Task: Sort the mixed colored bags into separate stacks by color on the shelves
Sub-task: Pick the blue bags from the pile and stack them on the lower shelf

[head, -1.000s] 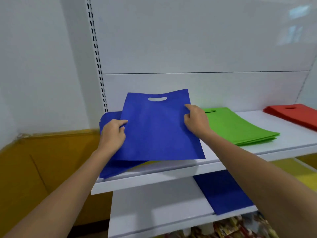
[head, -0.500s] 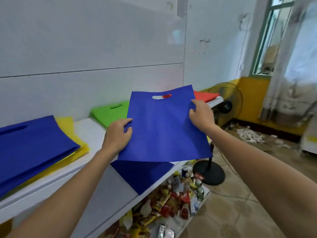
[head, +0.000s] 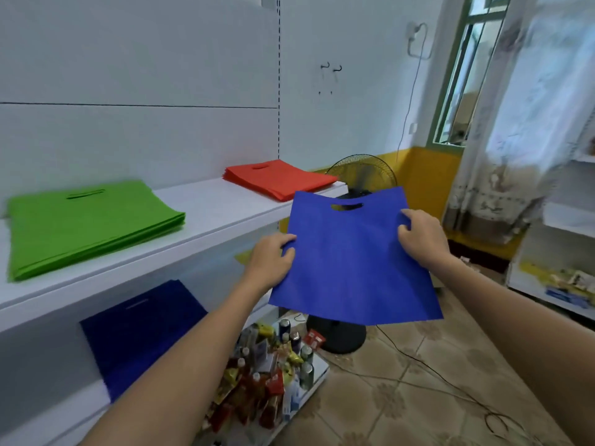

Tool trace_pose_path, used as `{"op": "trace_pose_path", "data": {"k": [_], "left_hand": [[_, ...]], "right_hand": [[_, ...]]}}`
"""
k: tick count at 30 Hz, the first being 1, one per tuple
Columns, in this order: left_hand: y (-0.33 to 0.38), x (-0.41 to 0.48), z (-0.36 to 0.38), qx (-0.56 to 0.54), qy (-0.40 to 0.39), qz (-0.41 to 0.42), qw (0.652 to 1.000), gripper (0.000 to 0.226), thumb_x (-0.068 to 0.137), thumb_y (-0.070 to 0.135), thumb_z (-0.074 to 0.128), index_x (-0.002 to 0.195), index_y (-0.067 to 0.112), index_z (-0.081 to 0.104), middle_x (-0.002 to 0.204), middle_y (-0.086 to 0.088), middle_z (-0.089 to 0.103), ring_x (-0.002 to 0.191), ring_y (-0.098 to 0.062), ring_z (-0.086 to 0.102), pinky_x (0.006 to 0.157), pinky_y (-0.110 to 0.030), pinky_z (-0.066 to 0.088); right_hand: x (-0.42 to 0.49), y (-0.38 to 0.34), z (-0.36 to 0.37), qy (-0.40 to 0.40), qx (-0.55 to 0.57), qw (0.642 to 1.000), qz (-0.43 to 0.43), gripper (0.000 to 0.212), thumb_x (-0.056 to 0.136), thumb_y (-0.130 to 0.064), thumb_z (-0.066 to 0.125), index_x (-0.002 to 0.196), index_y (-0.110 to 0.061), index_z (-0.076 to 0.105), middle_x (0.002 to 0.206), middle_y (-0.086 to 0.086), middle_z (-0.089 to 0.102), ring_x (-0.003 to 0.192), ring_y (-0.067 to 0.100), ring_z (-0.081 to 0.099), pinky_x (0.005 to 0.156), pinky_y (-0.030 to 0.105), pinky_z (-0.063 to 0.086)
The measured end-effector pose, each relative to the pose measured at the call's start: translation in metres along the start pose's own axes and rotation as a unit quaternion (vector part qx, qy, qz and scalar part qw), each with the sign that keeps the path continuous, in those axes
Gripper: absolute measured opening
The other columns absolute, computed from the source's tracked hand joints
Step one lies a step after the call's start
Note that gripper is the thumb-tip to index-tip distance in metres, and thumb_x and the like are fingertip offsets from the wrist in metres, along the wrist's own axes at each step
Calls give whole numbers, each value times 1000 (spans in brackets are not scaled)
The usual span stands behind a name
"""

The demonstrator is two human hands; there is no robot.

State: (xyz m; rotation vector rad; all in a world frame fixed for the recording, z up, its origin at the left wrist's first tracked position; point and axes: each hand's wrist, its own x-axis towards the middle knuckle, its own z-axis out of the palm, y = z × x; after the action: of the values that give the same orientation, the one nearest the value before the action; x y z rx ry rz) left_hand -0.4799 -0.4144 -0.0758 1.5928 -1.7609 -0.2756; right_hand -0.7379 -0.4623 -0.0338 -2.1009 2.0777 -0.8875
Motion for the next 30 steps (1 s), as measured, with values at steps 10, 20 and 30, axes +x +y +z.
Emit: {"op": "trace_pose_path", "data": {"k": [10, 20, 30], "left_hand": [[-38, -12, 78, 54, -72, -89, 992, 39, 93, 19, 47, 131, 14, 51, 135, -1, 52, 122, -19, 47, 100, -30, 37], [-156, -113, 12, 114, -82, -302, 943, 60, 93, 31, 50, 146, 16, 26, 146, -1, 36, 129, -24, 32, 106, -31, 27], [-265, -140, -42, 126, -39, -393, 910, 79, 76, 56, 41, 142, 13, 36, 140, -6, 45, 126, -24, 42, 107, -28, 29]], "right_hand": [[31, 58, 79, -111, 8, 994, -6, 48, 92, -12, 43, 140, -7, 41, 132, 16, 53, 70, 12, 51, 70, 34, 46], [17, -85, 227, -275, 48, 940, -194, 52, 92, -6, 44, 143, -4, 35, 131, 22, 52, 90, 29, 54, 71, 35, 43], [6, -212, 349, -327, 72, 891, -308, 56, 87, -2, 47, 142, -2, 34, 135, 20, 46, 113, 37, 51, 83, 34, 43]]}}
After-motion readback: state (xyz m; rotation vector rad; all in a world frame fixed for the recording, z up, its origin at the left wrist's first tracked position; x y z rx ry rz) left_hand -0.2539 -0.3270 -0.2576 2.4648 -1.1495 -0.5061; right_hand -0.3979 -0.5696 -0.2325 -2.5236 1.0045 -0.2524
